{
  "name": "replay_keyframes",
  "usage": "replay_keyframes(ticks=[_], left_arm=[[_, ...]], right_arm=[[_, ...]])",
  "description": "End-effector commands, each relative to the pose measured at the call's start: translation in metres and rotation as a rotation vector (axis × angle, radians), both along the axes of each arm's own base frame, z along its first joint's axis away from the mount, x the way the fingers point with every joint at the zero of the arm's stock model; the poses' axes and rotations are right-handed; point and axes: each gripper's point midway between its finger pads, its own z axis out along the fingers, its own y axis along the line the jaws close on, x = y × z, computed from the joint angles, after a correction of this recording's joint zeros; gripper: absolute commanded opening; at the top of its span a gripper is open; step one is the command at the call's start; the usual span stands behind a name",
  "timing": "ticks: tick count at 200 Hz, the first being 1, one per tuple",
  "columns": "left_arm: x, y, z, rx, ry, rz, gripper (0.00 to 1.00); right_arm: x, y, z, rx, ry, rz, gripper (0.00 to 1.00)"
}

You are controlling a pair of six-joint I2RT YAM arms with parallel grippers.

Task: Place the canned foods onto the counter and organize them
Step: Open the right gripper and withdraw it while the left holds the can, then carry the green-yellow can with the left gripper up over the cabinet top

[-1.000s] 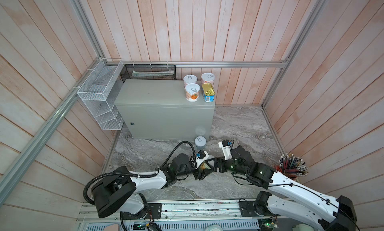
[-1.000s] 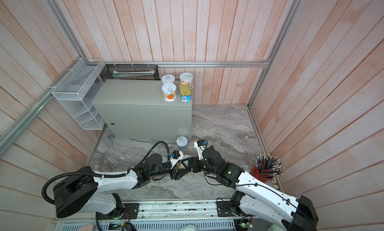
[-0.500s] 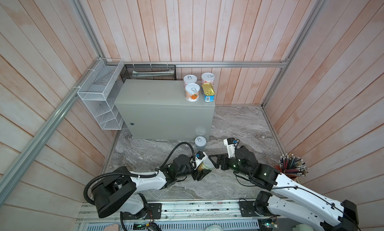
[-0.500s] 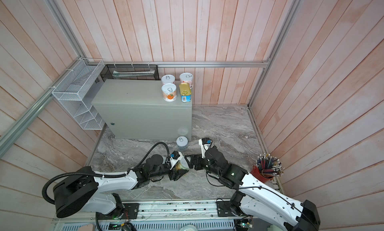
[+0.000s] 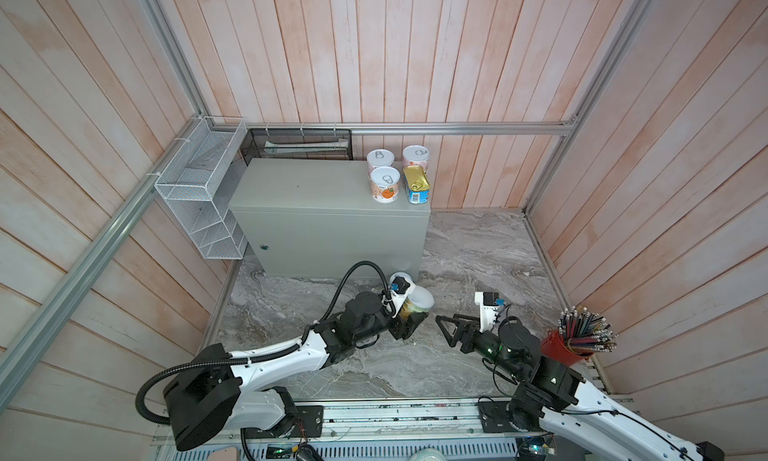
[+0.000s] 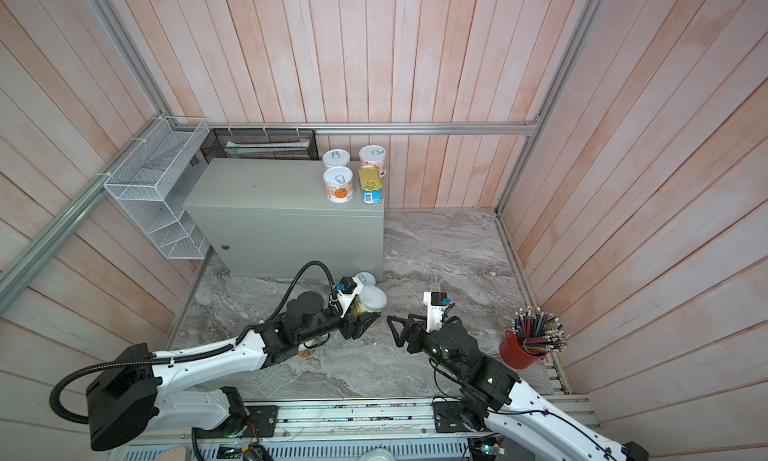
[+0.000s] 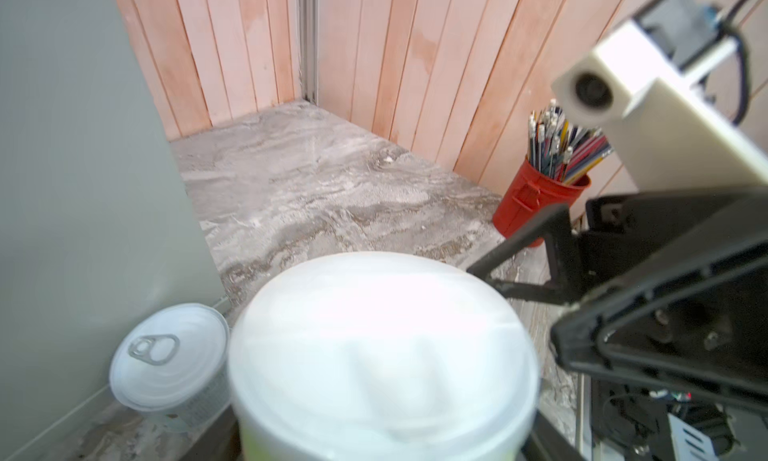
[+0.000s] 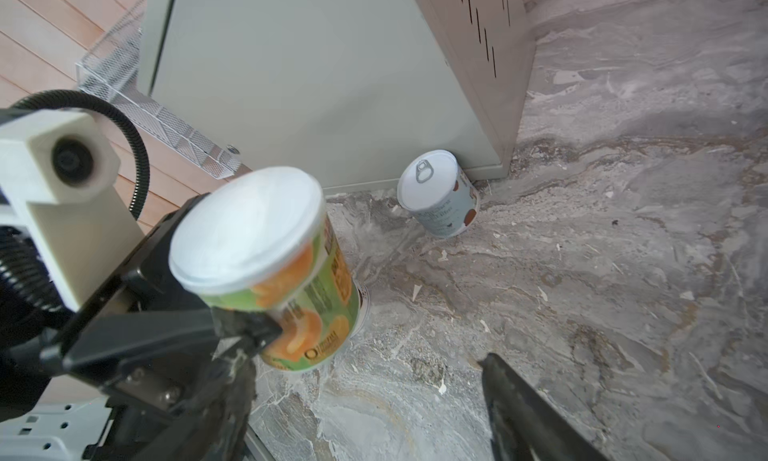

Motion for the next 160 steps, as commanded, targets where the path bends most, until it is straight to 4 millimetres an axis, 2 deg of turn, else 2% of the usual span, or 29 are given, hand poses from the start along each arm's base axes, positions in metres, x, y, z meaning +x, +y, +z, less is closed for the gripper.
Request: replay_keyframes(ticks=[1,93,132,160], left_arm=[[0.011,0.007,0.069,-0.129,-0.088,0.079,0.51],[0.038,0.056,0.188,-0.174,-0.291,0.359,0.51],[0.052,0.061,0.243,-0.203,-0.365,0.425,0.51],[0.069,0.074,0.278,-0.238,-0.425,0.494,0.51]], right_arm=[[-0.002,-0.002,0.003,0.061,-0.029,-0.005,0.85],[-0.008,-0.012,-0.001,0.047,-0.052,-0.006,0.86],[-0.008,-0.012,-0.005,0.040,-0.052,-0.004,0.86],[-0.010,-0.013,-0.006,0.039,-0.051,0.000,0.86]])
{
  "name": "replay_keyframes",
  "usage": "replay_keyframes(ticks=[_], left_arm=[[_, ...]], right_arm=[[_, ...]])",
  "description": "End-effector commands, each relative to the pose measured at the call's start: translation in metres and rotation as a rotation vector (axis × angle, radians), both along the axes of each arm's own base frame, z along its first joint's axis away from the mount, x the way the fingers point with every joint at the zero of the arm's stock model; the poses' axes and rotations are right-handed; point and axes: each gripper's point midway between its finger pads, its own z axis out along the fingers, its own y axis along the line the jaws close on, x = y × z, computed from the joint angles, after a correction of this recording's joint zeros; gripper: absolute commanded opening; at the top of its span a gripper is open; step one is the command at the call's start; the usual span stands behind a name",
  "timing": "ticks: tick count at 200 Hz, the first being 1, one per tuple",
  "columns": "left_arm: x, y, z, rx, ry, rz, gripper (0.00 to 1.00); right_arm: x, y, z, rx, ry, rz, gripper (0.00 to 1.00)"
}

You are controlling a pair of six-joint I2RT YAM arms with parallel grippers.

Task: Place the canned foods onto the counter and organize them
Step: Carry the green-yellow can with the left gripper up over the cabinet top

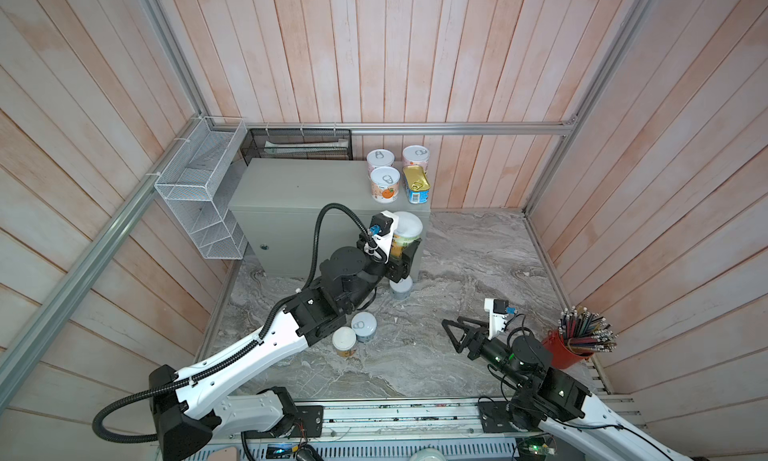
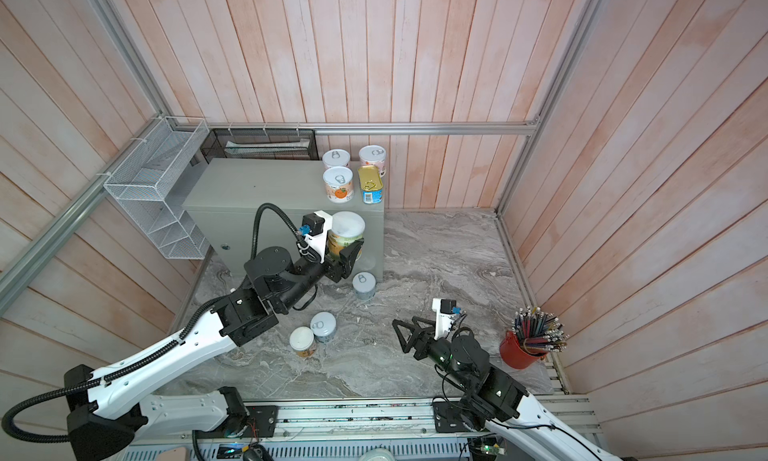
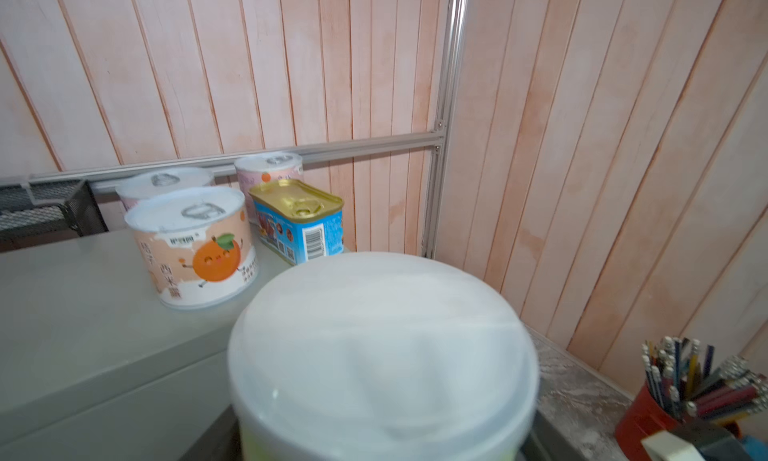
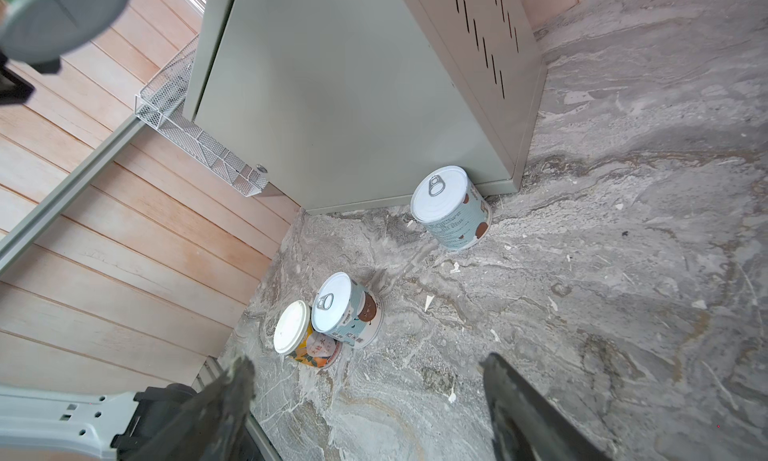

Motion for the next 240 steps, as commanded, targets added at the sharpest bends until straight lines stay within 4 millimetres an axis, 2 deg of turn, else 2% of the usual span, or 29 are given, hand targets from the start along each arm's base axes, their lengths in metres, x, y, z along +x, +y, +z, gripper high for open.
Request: replay_keyframes(ticks=[1,37,66,113,138,161,240], left_arm=[[0.011,0.025,0.065,-0.105,-0.138,0.096,0.51],[0.037,0.034,0.097,-0.116,-0.177,0.140,0.51],[0.054,0.050,0.129,-0.177,-0.241,0.196,0.51],[0.095,0.050,0.151,-0.134,-0.276,0.231,0.51],[0.110,0.063,0.165,-0.135,-0.295,0.267,0.51],[0.125,0.075,0.162,-0.130,-0.287,0.300,0.51],[0.156,0.109,0.118,-0.104,-0.242,0.378,0.51]], right_arm=[[-0.001,-0.002,-0.006,-0.020,-0.005,-0.001,0.86],[-0.005,-0.007,-0.002,-0.009,-0.020,0.000,0.86],[-0.005,-0.010,-0.002,0.000,-0.034,-0.013,0.87],[-0.006,-0.013,0.002,-0.010,-0.036,-0.014,0.88],[-0.006,-0.014,0.002,-0.018,-0.035,-0.021,0.88],[-0.004,-0.014,0.002,-0.009,-0.040,-0.026,0.88],[-0.002,-0.011,0.002,-0.023,-0.041,-0.028,0.90]])
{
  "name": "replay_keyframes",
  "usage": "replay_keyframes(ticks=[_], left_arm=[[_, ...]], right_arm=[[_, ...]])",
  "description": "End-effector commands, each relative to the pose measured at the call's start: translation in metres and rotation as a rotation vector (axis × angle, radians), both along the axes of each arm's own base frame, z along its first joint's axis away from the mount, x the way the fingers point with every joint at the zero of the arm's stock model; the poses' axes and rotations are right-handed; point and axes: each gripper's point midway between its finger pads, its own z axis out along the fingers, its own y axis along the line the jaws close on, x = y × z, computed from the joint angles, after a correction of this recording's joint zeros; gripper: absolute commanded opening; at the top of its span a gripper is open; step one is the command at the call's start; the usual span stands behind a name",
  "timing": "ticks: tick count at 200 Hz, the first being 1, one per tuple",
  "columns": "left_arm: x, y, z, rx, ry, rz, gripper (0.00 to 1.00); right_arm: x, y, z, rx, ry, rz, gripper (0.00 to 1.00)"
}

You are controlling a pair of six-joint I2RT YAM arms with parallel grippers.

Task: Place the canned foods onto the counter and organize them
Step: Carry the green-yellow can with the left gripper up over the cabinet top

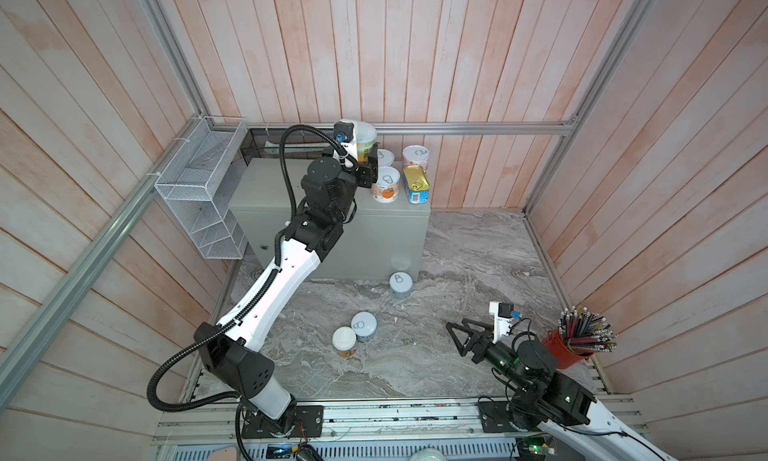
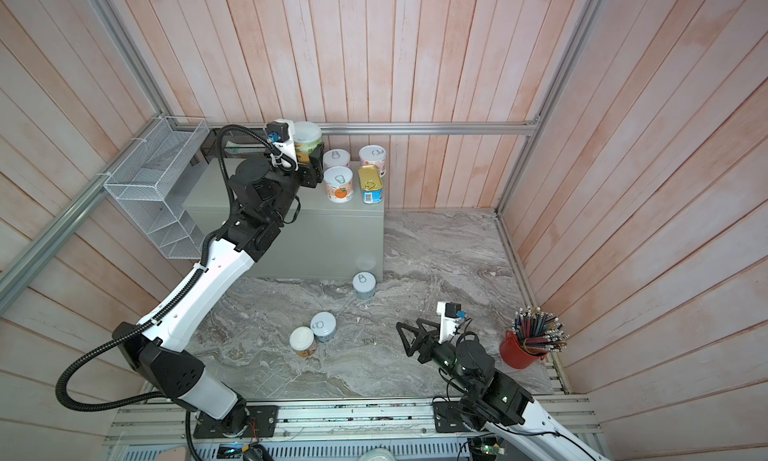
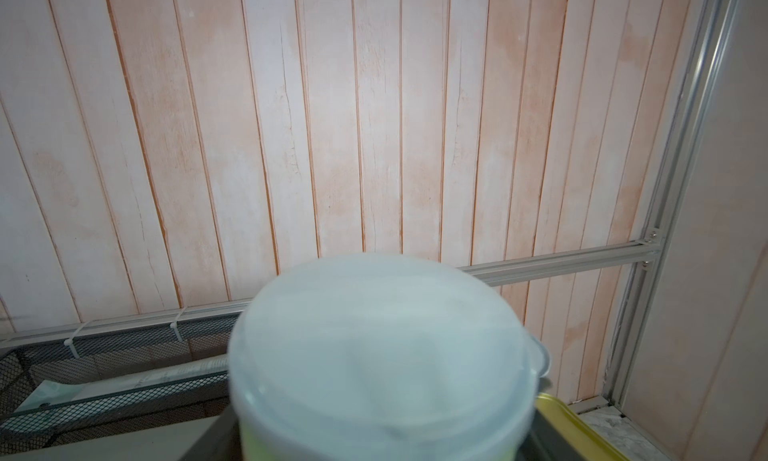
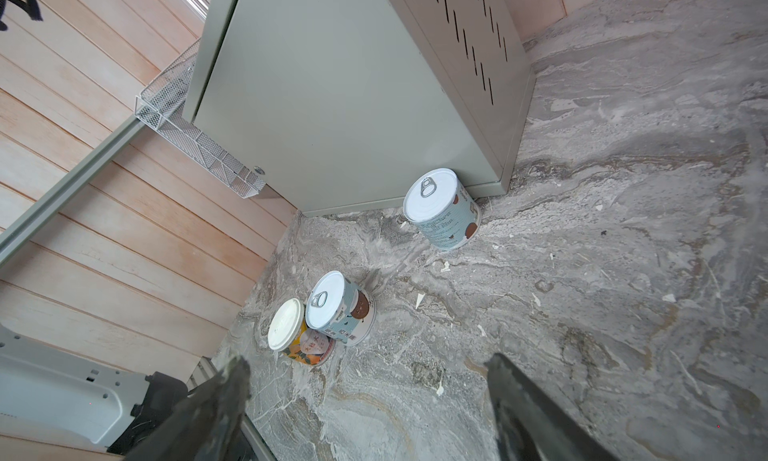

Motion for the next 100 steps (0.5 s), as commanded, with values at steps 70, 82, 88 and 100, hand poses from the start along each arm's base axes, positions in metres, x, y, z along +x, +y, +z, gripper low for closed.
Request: replay_keyframes(ticks=[70,82,88,100], left_arm=[[0.016,0.039,-0.005,-0.067,-0.061,0.033,0.51],[0.021,0.038,-0.013,-0.060,-0.050,0.033,0.51],[0.024,0.038,-0.017,-0.057,-0.045,0.033,0.51],[0.029,0.040,-0.023,-0.058,-0.039,0.036,0.52]], right_arm=[[0.011,0.008,-0.001,-0.059,0.010,-0.016,0.91],[0.012,0.008,0.000,-0.062,0.010,-0.016,0.91],[0.012,0.008,0.000,-0.065,0.011,-0.019,0.91],[0.013,0.008,0.001,-0.071,0.012,-0.022,0.91]])
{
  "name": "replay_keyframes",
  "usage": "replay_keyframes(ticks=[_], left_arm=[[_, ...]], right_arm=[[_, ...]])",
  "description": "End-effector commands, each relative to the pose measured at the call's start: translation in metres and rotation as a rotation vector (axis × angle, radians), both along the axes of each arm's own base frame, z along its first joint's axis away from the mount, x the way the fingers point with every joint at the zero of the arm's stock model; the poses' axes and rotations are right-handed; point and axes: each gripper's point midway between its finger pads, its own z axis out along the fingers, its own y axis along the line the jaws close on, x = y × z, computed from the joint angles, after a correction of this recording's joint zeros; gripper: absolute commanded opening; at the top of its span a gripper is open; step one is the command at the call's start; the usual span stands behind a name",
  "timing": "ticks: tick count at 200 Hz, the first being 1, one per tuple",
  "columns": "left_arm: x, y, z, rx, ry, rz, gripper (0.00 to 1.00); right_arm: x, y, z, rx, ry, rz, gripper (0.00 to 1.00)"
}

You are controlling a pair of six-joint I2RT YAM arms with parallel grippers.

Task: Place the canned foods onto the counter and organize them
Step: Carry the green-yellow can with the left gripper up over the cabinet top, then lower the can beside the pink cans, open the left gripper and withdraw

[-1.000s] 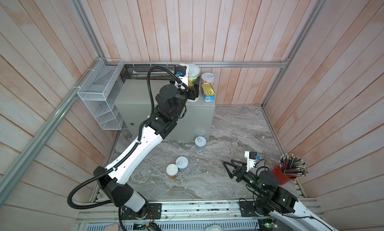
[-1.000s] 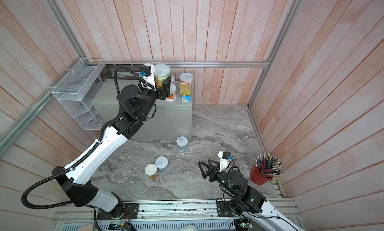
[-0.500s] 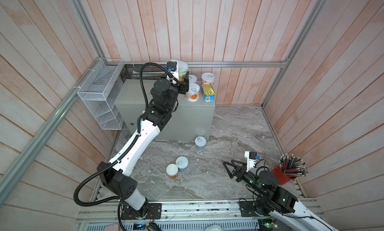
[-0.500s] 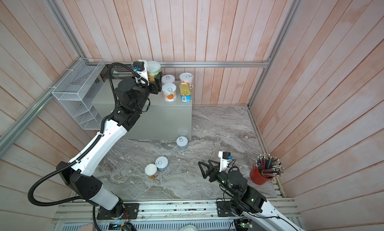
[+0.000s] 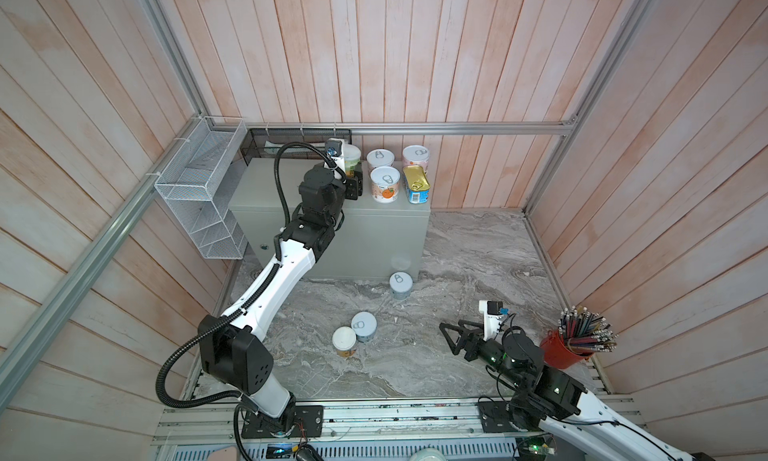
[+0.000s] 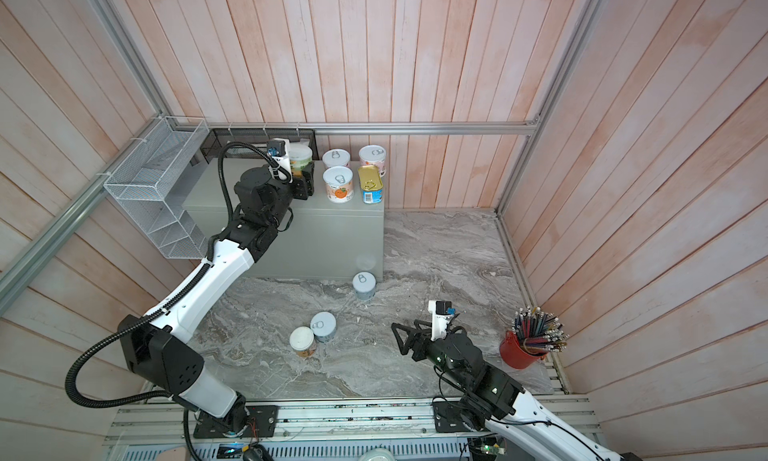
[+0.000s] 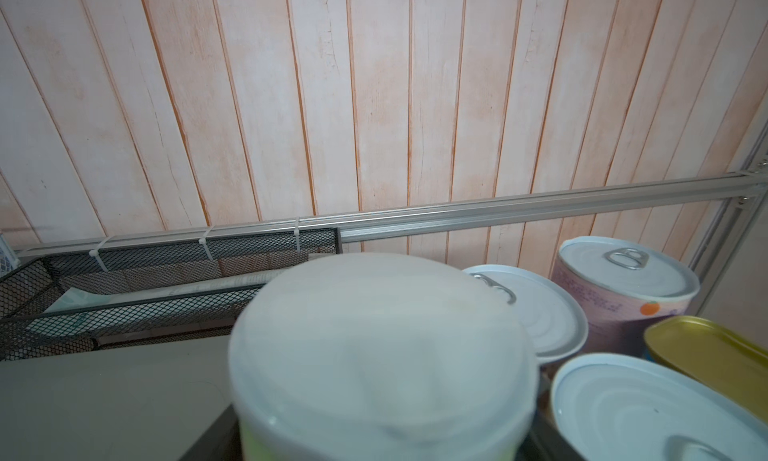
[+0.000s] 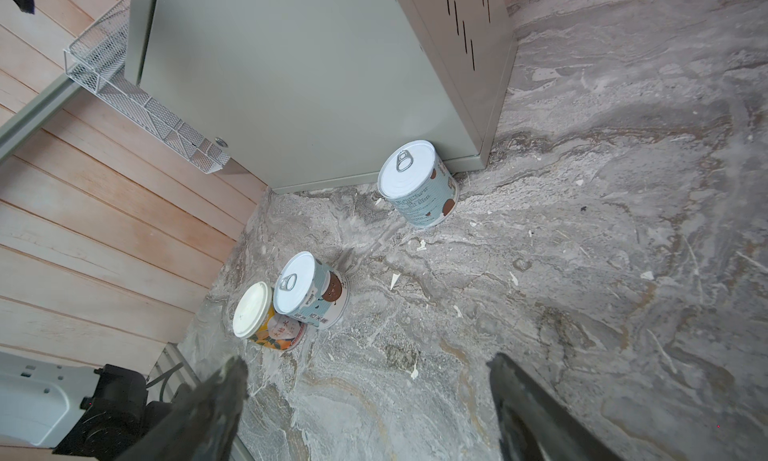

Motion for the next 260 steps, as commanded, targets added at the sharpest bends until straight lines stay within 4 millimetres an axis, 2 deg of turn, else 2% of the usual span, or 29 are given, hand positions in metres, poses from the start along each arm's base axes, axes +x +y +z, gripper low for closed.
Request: replay_keyframes(ticks=[1,52,127,139,150,162,197,229,260], left_arm=[[-0.003,0.002,0.039,-0.075,-0.150,-0.022,0.52],[0.020,0.009,0.017,-0.101,-0.119,-0.058,0.52],[0.041,-0.003,-0.010,-0.094,-0.070,-0.135,0.52],[0.044,-0.004,-0.014,-0.088,-0.052,-0.145,0.60],[0.045,-0.006,-0.017,-0.080,-0.039,-0.154,0.79],[0.043,-0.007,-0.017,-0.082,-0.037,-0.159,1.00],[0.029,0.001,-0.012,-0.120,-0.045,-0.141,1.00],[0.010,0.016,-0.008,-0.185,-0.057,-0.093,1.00],[-0.010,0.030,-0.009,-0.203,-0.061,-0.034,1.00]], right_arm=[[0.005,-0.001,0.025,0.029,-0.050,-0.021,0.91],[0.008,-0.001,0.026,0.019,-0.045,-0.036,0.91],[0.016,0.006,0.023,-0.020,-0.038,-0.040,0.91],[0.016,0.011,0.024,-0.018,-0.038,-0.023,0.91],[0.016,0.015,0.023,-0.022,-0.030,-0.007,0.91],[0.016,0.019,0.021,-0.033,-0.018,0.007,0.91],[0.020,0.027,0.021,-0.068,-0.001,0.022,0.91],[0.027,0.029,0.020,-0.104,0.007,-0.001,0.91],[0.029,0.040,0.025,-0.110,-0.001,0.039,0.91]])
